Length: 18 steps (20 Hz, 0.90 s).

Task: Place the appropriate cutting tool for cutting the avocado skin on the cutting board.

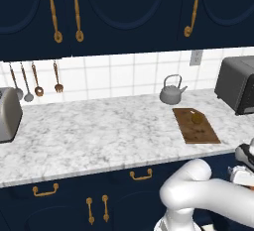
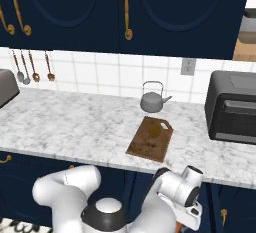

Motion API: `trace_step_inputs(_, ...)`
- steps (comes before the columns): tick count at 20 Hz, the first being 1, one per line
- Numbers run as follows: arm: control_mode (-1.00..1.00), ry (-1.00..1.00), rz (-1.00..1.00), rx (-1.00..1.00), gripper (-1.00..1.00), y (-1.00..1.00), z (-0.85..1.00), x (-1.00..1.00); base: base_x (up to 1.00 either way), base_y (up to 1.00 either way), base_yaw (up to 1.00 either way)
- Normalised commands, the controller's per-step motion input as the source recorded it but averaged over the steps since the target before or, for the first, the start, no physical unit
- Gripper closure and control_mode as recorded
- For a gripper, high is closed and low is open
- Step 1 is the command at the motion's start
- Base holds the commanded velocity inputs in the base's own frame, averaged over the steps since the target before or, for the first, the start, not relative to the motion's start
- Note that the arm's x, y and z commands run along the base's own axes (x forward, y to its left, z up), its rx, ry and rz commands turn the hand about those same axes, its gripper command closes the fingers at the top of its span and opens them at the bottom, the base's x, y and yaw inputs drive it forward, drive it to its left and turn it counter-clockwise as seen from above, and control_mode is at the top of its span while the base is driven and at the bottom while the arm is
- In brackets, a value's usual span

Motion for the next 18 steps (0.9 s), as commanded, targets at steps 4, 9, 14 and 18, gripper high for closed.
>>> trace_step_inputs(4, -1.00, 0.02, 0.00, 0.00, -1.00, 0.00, -0.60, 0.17, 0.00, 0.00, 0.00)
trace_step_inputs(9, -1.00, 0.03, 0.00, -0.01, 1.00, 0.00, -0.63, 0.01, 0.00, 0.00, 0.00)
trace_step_inputs(14, -1.00, 0.05, 0.00, -0.01, 1.00, 0.15, -0.60, -0.06, 0.00, 0.00, 0.00)
trace_step_inputs(18, -1.00, 0.11, -0.04, 0.00, 1.00, 0.10, -0.11, -0.30, 0.00, 0.00, 0.00)
